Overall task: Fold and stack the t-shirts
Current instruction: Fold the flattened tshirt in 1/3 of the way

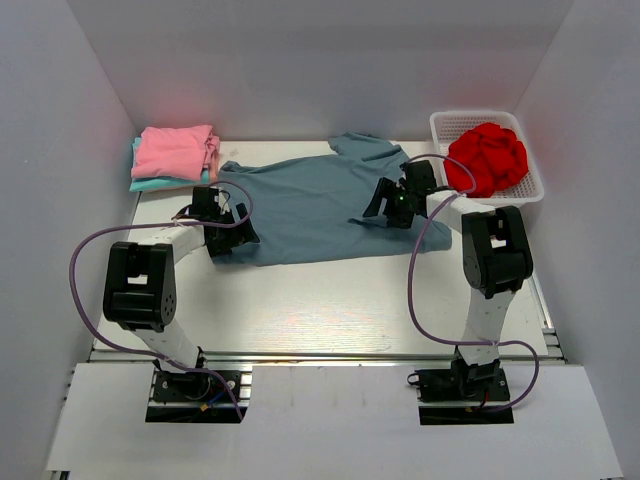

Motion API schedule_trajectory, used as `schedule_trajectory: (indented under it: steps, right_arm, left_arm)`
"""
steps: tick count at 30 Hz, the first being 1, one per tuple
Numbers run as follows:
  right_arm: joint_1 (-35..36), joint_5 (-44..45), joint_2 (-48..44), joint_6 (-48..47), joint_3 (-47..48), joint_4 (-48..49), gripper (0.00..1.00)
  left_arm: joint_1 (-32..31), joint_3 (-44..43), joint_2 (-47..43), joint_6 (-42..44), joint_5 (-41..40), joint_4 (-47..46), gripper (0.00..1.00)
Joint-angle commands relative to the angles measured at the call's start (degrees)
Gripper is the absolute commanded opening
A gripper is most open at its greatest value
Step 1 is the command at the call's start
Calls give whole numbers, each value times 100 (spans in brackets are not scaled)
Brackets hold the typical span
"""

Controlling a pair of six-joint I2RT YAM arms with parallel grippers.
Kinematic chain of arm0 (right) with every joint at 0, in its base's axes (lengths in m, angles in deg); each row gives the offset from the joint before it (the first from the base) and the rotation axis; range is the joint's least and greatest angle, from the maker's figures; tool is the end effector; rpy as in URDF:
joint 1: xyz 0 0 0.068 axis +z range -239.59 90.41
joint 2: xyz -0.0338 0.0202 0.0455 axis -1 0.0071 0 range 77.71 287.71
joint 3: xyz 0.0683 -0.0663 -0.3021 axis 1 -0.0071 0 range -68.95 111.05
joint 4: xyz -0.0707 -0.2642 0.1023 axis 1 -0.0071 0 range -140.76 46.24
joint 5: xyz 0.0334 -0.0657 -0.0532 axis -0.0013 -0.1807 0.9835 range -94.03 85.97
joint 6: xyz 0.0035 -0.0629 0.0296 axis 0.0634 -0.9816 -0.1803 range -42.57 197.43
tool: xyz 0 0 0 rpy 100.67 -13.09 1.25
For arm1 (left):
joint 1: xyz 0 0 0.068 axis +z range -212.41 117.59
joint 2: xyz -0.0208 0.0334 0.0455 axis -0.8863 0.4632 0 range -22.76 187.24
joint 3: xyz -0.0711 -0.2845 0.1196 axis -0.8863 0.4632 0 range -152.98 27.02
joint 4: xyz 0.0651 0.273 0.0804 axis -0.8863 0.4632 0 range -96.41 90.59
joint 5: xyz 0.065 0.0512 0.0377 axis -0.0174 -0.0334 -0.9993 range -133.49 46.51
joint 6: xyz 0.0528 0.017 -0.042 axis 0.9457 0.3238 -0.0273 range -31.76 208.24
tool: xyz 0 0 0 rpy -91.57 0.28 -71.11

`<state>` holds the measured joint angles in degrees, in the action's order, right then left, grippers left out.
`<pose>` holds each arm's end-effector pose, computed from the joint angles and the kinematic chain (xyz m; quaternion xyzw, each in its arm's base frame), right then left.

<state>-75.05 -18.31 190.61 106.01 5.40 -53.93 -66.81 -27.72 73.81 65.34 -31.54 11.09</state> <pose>0.4607 0.1341 0.1756 0.0700 0.9270 0.2366 0.2825 0.3660 -0.0399 0.1691 -0.1270 0.9512 -0.1595 0.2318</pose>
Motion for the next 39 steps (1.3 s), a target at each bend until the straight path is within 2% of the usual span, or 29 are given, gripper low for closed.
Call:
schedule_trajectory:
  steps: [1,2,4,6,11,12,14,15,17,18,20,23,24,29,34,39]
  right_arm:
    - [31,-593,74,402,18,946,83]
    - [48,-793,91,525,27,1426,81]
    - [66,-926,249,701,341,1684,81]
    - [101,-1093,407,885,780,1808,81]
    - [180,-1507,1512,1229,2082,1976,79]
    - [215,-1507,1637,1238,2502,1680,75]
    - [224,-1437,1857,888,3189,1126,73]
    - [276,-854,1806,477,3383,540,73]
    - [364,-332,1265,-88,2974,17,73]
    - [365,393,1060,-272,2510,-150,73]
    - [269,828,317,-344,1738,-221,73]
    - [189,1402,-354,-362,525,-379,73]
    - [189,1576,-505,-379,380,-415,73]
    - [-4,1490,-743,-265,-359,-538,72]
    - [-110,569,-629,-283,-491,-136,64]
    - [-110,207,-287,-177,-290,51,58]
  left_arm:
    - [1,34,-7,66,-157,17,100]
    - [1,34,-7,66,-157,17,100]
    - [1,86,-7,119,-218,17,100]
    - [1,86,-7,119,-289,70,100]
    - [1,86,-59,119,-351,183,100]
    - [1,86,-60,119,-403,184,100]
    - [1,86,-121,119,-456,272,100]
    - [1,34,-121,119,-526,333,100]
    - [1,95,-226,119,-587,333,100]
    - [1,95,-227,119,-588,333,100]
    - [1,200,-279,119,-588,281,100]
    - [1,253,-280,119,-588,210,100]
    - [1,253,-280,171,-588,210,100]
    - [1,253,-218,171,-641,272,100]
    - [1,315,-218,224,-641,272,100]
    - [1,368,-218,224,-641,219,100]
